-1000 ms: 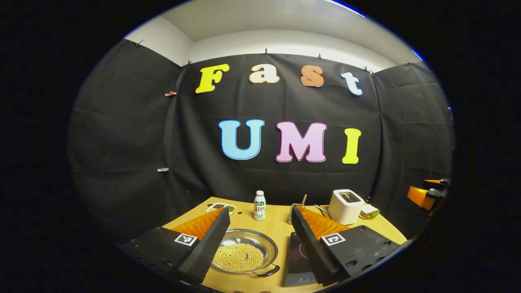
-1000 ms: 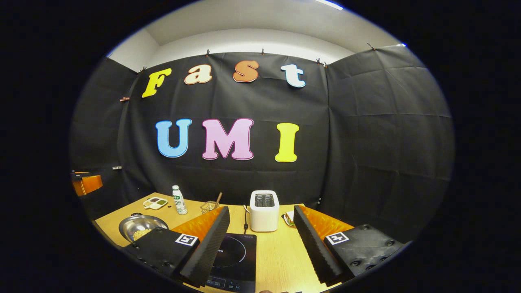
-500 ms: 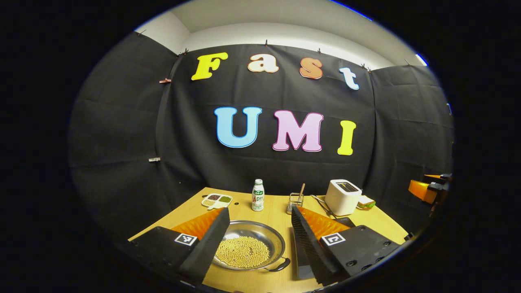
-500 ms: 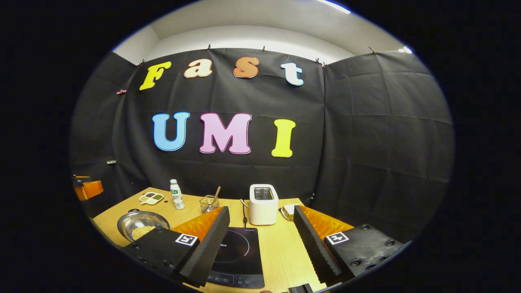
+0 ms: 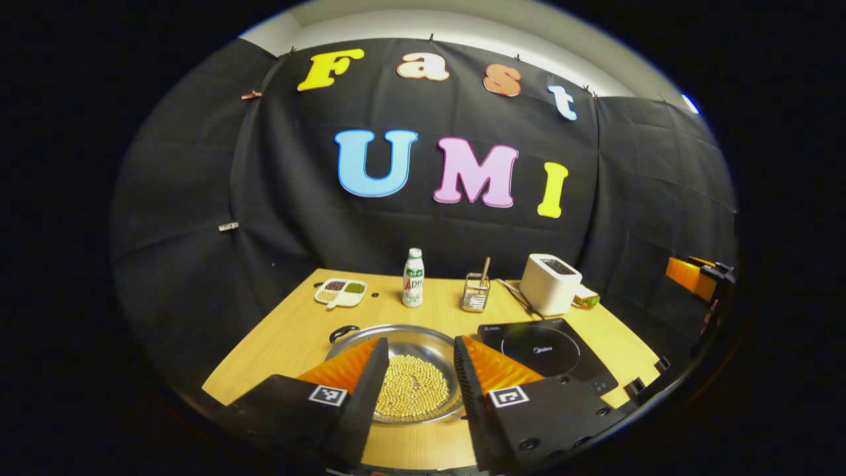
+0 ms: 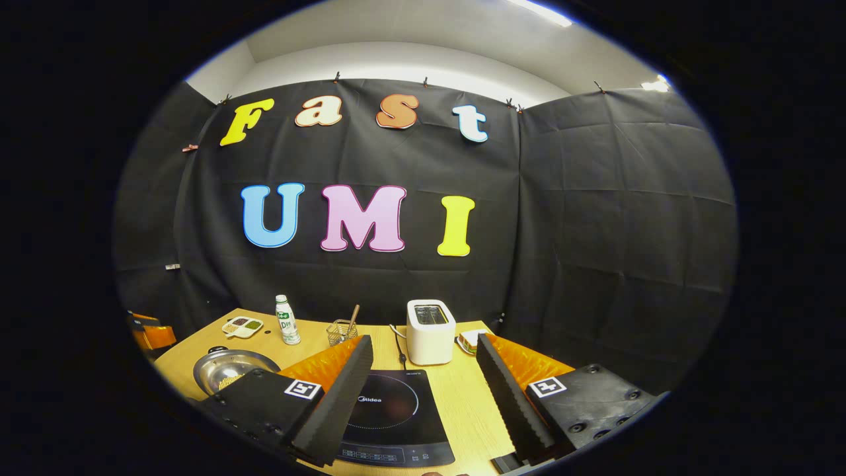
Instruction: First push the handle of the pot to place it horizontally, then grasp the pot with both hands and set it on the induction cooktop.
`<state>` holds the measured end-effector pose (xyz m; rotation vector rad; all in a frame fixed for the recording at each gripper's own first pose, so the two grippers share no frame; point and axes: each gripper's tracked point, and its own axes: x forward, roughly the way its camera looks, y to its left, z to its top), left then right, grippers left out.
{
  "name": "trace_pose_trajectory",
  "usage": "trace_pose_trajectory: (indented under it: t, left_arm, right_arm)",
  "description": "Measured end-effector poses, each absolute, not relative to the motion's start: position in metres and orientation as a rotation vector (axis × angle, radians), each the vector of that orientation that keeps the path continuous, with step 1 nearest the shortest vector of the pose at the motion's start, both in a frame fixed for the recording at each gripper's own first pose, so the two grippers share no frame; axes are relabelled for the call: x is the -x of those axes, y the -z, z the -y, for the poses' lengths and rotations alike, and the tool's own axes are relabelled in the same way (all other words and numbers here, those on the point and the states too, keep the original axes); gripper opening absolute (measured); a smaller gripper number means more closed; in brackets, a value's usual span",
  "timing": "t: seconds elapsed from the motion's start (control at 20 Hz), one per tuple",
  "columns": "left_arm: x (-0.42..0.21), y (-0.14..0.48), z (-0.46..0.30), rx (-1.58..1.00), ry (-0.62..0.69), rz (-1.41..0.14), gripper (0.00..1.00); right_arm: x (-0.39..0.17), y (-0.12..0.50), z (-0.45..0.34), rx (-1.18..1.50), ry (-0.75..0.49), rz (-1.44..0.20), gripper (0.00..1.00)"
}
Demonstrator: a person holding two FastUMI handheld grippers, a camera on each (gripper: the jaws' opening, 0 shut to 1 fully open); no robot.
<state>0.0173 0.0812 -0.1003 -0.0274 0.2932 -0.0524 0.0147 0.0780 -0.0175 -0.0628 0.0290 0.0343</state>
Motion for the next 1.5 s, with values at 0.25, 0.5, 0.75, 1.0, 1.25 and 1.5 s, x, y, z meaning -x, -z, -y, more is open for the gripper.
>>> trace_pose_trajectory:
  t: [0.25,0.5,0.75,1.0,1.25,1.5]
  left_arm:
    - [-0.011,0.152,-0.075,0.093,0.118,-0.473,0.35]
    - [0.005,0.206,-0.065,0.036,0.195,-0.62,0.05]
    - [0.023,0.25,-0.047,-0.029,0.311,-0.736,0.05]
    - [0.025,0.285,-0.031,-0.079,0.412,-0.845,0.05]
    - [0.012,0.312,-0.02,-0.165,0.443,-0.917,0.05]
    - [-0.005,0.328,-0.004,-0.196,0.462,-0.946,0.05]
  right_arm:
    - [-0.005,0.034,-0.084,0.073,-0.014,-0.056,0.98]
    - [0.003,0.057,-0.095,0.073,-0.03,-0.103,0.98]
    - [0.003,0.062,-0.104,0.078,-0.038,-0.117,0.98]
    - [0.005,0.071,-0.1,0.076,-0.025,-0.138,0.98]
    - [0.006,0.076,-0.086,0.052,0.01,-0.156,0.98]
    - [0.007,0.077,-0.062,0.045,0.045,-0.2,0.98]
